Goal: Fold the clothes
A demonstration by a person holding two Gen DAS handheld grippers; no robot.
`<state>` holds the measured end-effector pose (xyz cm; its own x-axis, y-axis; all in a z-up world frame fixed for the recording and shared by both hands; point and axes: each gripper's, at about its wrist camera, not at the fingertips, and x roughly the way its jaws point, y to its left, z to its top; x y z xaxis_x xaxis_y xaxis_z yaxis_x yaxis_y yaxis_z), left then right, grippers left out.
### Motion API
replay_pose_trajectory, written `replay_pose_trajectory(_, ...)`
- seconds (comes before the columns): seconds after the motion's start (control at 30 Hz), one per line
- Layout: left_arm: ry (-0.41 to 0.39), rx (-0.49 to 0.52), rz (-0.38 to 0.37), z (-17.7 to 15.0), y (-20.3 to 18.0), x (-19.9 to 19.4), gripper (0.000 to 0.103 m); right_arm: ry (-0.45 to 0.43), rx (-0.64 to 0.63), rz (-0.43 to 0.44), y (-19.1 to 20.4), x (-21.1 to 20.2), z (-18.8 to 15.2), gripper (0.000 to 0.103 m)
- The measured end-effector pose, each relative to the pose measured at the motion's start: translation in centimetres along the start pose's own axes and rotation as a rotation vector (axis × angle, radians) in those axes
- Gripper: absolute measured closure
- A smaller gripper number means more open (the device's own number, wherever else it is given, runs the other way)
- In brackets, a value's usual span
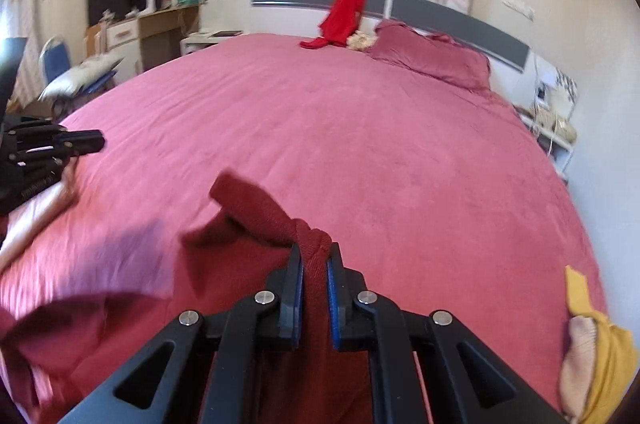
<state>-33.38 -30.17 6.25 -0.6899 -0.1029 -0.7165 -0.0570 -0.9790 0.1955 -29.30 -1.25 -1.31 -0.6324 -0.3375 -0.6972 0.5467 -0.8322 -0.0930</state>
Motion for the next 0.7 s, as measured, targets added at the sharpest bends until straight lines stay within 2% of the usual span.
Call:
replay_pose_trajectory(0.07,0.099,-0.034,-0.121,-1.5,0.0,2.0,0.095,0.048,0.028,-0.002,0.0,2.3,0.1,0.095)
replay_pose_trajectory(0.1,0.142,-0.025,-0.147,-2.4,-0.6,3.0,0.089,0.096,0.036,-0.007,0.2,3.8,-0.7,0.094)
replay_pose_trajectory(0.13,0.209,-0.003,-0.180,-3.9,-1.9,4.5,0.071,0.154,0.052,-0.002,-0.3,5.5,-1.8,0.094)
replay_pose_trajectory(0.17,0.269,0.032,-0.225,-6.0,-3.2,5.8,0.061,0.190,0.075,0.014,-1.1,6.4,-2.6,0.094)
replay_pose_trajectory(0.2,0.295,0.060,-0.267,-7.5,-4.2,6.4,0.059,0.233,0.099,0.035,-1.8,7.3,-3.6,0.093)
replay_pose_trajectory(0.23,0.307,0.089,-0.311,-9.3,-5.5,6.9,0.056,0.277,0.128,0.060,-2.2,8.2,-5.0,0.091)
replay_pose_trajectory(0.3,0.199,0.076,-0.310,-10.2,-6.0,5.8,0.048,0.250,0.195,0.113,-3.4,8.0,-6.6,0.090)
replay_pose_trajectory(0.37,0.191,-0.065,-0.417,-10.6,-4.9,5.6,0.025,0.245,0.224,0.171,-4.0,7.4,-7.4,0.090)
replay_pose_trajectory(0.43,0.186,-0.152,-0.492,-11.1,-4.5,5.2,0.019,0.262,0.223,0.201,-4.8,7.3,-7.2,0.088)
replay_pose_trajectory(0.5,0.179,-0.064,-0.449,-11.7,-5.2,4.8,0.019,0.286,0.220,0.212,-5.4,7.6,-7.0,0.087)
replay_pose_trajectory(0.57,0.145,0.118,-0.343,-11.4,-6.5,4.6,0.018,0.305,0.212,0.209,-5.5,7.9,-6.7,0.085)
replay_pose_trajectory(0.6,0.128,0.149,-0.318,-11.5,-7.0,4.1,0.018,0.309,0.209,0.203,-5.6,8.1,-6.5,0.085)
replay_pose_trajectory(0.63,0.112,0.155,-0.302,-11.6,-7.2,3.4,0.018,0.311,0.205,0.197,-5.9,8.3,-6.3,0.084)
replay_pose_trajectory(0.67,0.128,0.126,-0.318,-11.4,-7.0,3.2,0.018,0.314,0.200,0.190,-6.1,8.5,-6.1,0.084)
replay_pose_trajectory(0.7,0.155,0.071,-0.370,-11.1,-6.4,3.1,0.018,0.315,0.196,0.186,-6.3,8.6,-6.0,0.084)
